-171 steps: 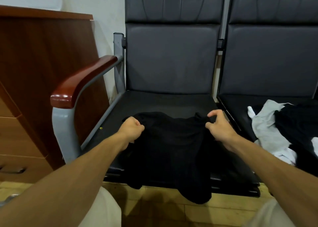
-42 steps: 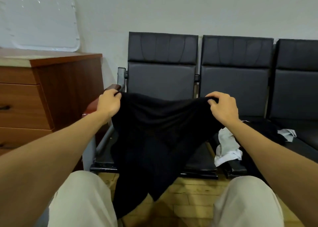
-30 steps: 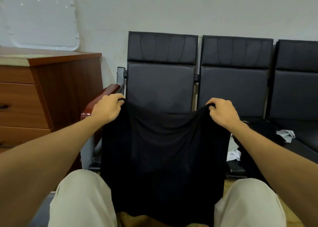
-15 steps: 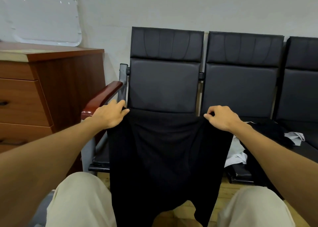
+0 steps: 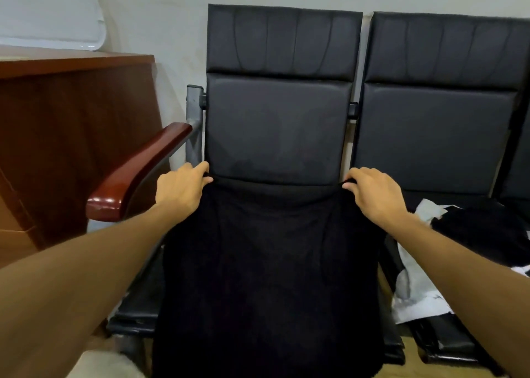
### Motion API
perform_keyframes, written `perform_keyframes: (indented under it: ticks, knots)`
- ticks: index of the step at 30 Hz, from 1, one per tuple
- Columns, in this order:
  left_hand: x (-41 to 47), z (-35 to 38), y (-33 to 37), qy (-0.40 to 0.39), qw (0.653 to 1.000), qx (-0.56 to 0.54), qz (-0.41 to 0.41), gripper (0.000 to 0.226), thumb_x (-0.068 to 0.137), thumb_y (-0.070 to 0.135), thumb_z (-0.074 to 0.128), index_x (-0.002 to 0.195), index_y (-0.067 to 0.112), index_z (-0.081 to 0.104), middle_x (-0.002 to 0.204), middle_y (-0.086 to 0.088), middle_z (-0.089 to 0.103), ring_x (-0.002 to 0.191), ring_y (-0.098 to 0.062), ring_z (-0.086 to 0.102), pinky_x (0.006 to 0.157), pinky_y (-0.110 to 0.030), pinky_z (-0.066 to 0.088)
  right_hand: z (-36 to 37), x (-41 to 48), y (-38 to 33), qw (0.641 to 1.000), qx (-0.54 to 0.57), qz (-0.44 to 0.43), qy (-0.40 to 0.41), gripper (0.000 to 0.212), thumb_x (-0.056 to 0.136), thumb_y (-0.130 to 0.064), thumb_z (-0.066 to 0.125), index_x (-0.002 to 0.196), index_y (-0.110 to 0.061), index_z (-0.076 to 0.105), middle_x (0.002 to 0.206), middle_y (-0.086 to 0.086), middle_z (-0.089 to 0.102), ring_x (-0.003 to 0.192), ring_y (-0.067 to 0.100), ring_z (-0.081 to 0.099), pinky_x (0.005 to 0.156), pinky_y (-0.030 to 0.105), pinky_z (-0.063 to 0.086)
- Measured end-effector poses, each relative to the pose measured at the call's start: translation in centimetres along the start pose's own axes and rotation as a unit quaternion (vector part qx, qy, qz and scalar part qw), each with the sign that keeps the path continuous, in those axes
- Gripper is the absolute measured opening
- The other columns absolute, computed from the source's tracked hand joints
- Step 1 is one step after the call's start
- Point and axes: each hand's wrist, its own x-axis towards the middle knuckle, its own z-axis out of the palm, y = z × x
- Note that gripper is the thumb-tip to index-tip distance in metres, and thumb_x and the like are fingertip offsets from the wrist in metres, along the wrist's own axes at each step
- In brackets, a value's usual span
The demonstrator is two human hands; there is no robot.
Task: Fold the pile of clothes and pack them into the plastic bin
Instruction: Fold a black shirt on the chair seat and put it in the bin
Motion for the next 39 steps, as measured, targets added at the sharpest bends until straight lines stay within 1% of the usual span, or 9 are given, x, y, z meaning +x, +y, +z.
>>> perform_keyframes:
  ticks: [4, 11, 16, 20, 25, 29, 31, 34, 39]
  knots:
    - [4.7, 4.3, 0.3, 0.001, 1.000, 0.014, 0.004, 0.032, 0.101, 0.039, 0.040, 0.115, 0.013, 0.051, 0.100, -0.014, 0.054, 0.079, -0.032, 0.058, 0.061, -0.039, 0.043, 4.6, 3.9, 1.4, 1.000, -0.021, -0.018, 0.006, 0.026, 0.098, -0.030, 0.052, 0.108, -0.010, 0.064, 0.095, 0.009, 0.066, 0.089, 0.029, 0.058, 0.078, 0.037, 0.040]
    - [10.7, 12.8, 0.9, 0.034, 0.999, 0.032, -0.010, 0.028, 0.099, 0.031, 0.048, 0.114, 0.009, 0.056, 0.104, -0.015, 0.046, 0.090, -0.030, 0.047, 0.074, -0.036, 0.031, 13.8, 9.7, 2.9, 1.000, -0.019, -0.022, -0.004, 0.023, 0.099, -0.029, 0.049, 0.112, -0.016, 0.062, 0.101, 0.003, 0.067, 0.095, 0.025, 0.053, 0.084, 0.036, 0.031]
    - [9.4, 16.6, 1.7, -0.037, 0.997, -0.048, -0.044, 0.041, 0.091, 0.018, 0.055, 0.131, 0.013, 0.048, 0.126, -0.014, 0.038, 0.117, -0.034, 0.039, 0.102, -0.045, 0.026, 17.6, 8.7, 2.2, 0.993, 0.017, 0.021, -0.113, 0.042, 0.094, -0.021, 0.056, 0.134, -0.020, 0.046, 0.130, 0.002, 0.052, 0.122, 0.025, 0.040, 0.101, 0.040, 0.024]
    - [4.2, 16.0, 3.0, -0.084, 0.989, -0.124, -0.016, 0.045, 0.089, 0.019, 0.057, 0.133, 0.014, 0.049, 0.133, -0.012, 0.036, 0.125, -0.033, 0.034, 0.108, -0.044, 0.020, 16.6, 5.0, 0.9, 0.981, 0.039, 0.004, -0.188, 0.039, 0.094, -0.026, 0.055, 0.133, -0.021, 0.049, 0.134, 0.002, 0.047, 0.127, 0.025, 0.037, 0.104, 0.041, 0.026]
    - [-2.5, 11.7, 4.2, -0.289, 0.943, -0.155, 0.059, 0.047, 0.095, 0.034, 0.051, 0.138, 0.024, 0.037, 0.136, -0.001, 0.027, 0.130, -0.021, 0.026, 0.110, -0.034, 0.019, 12.9, -0.5, -0.8, 0.959, 0.097, -0.067, -0.258, 0.014, 0.095, -0.024, 0.054, 0.103, -0.020, 0.064, 0.104, -0.002, 0.053, 0.105, 0.020, 0.053, 0.091, 0.036, 0.046]
    - [-6.8, 7.6, 4.5, -0.412, 0.885, -0.161, 0.145, 0.049, 0.098, 0.043, 0.044, 0.143, 0.027, 0.032, 0.140, 0.004, 0.024, 0.131, -0.018, 0.026, 0.111, -0.034, 0.022, 9.0, -5.1, -2.8, 0.904, 0.131, -0.117, -0.390, 0.012, 0.095, -0.026, 0.056, 0.097, -0.021, 0.068, 0.095, -0.008, 0.052, 0.092, 0.011, 0.054, 0.089, 0.029, 0.046]
    - [-9.0, 6.4, 5.0, -0.441, 0.867, -0.169, 0.160, 0.052, 0.100, 0.045, 0.040, 0.147, 0.029, 0.026, 0.144, 0.005, 0.022, 0.135, -0.019, 0.024, 0.112, -0.036, 0.022, 7.9, -7.1, -3.8, 0.882, 0.130, -0.114, -0.439, 0.015, 0.096, -0.030, 0.055, 0.097, -0.020, 0.067, 0.094, -0.008, 0.055, 0.092, 0.012, 0.055, 0.090, 0.030, 0.047]
    - [-11.3, 5.8, 5.6, -0.490, 0.840, -0.120, 0.199, 0.061, 0.101, 0.046, 0.035, 0.153, 0.030, 0.008, 0.154, 0.005, 0.011, 0.142, -0.024, 0.014, 0.116, -0.039, 0.018, 7.5, -9.0, -4.1, 0.886, 0.117, -0.073, -0.444, 0.022, 0.096, -0.040, 0.054, 0.080, -0.024, 0.056, 0.093, 0.000, 0.061, 0.087, 0.016, 0.057, 0.083, 0.034, 0.050]
    - [-11.6, 5.7, 4.6, -0.498, 0.845, -0.095, 0.169, 0.067, 0.099, 0.054, 0.033, 0.154, 0.032, 0.002, 0.159, 0.005, 0.005, 0.146, -0.021, 0.007, 0.116, -0.036, 0.016, 6.1, -10.0, -3.3, 0.890, 0.050, 0.019, -0.453, 0.030, 0.092, -0.049, 0.055, 0.074, -0.026, 0.048, 0.085, 0.000, 0.057, 0.067, 0.017, 0.058, 0.059, 0.030, 0.052]
